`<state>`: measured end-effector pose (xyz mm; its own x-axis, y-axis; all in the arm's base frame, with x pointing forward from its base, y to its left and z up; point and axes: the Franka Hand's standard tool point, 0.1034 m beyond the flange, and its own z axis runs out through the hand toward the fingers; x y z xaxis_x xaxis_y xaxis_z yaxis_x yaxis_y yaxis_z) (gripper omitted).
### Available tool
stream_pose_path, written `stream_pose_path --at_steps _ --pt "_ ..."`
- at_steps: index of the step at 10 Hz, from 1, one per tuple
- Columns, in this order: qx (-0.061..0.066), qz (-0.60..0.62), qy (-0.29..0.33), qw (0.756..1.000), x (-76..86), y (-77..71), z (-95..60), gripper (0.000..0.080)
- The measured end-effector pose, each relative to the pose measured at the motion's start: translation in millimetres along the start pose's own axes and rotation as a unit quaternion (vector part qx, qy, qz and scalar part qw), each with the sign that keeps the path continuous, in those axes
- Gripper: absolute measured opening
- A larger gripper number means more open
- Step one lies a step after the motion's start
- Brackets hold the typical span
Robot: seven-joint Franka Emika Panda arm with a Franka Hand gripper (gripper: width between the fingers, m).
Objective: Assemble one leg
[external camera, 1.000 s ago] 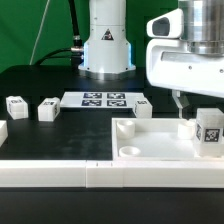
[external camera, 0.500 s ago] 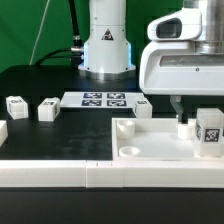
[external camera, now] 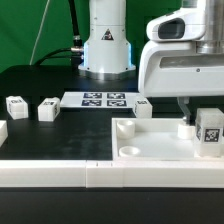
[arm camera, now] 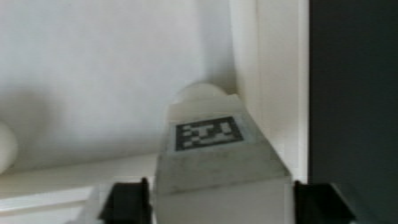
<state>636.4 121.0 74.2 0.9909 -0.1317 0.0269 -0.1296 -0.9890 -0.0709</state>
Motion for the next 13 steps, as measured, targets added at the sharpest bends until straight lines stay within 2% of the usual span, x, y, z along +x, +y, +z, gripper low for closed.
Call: stream_pose_path --at_steps 1,4,6,9,13 --pt "-0.001 0.001 0.000 1.000 0.5 1.4 -0.1 0.0291" --pt "0.000 0.022 0.000 1.000 0.6 1.7 -0.1 0.0291" --pt "0.003 0.149 0.002 0.989 0.4 2.6 0.1 0.0291" --pt "0.011 0.305 -0.001 0.952 1.1 4.9 -0.2 0.0291" --pt "0.012 0.500 -0.005 0.866 -0.2 4.9 0.1 0.0292"
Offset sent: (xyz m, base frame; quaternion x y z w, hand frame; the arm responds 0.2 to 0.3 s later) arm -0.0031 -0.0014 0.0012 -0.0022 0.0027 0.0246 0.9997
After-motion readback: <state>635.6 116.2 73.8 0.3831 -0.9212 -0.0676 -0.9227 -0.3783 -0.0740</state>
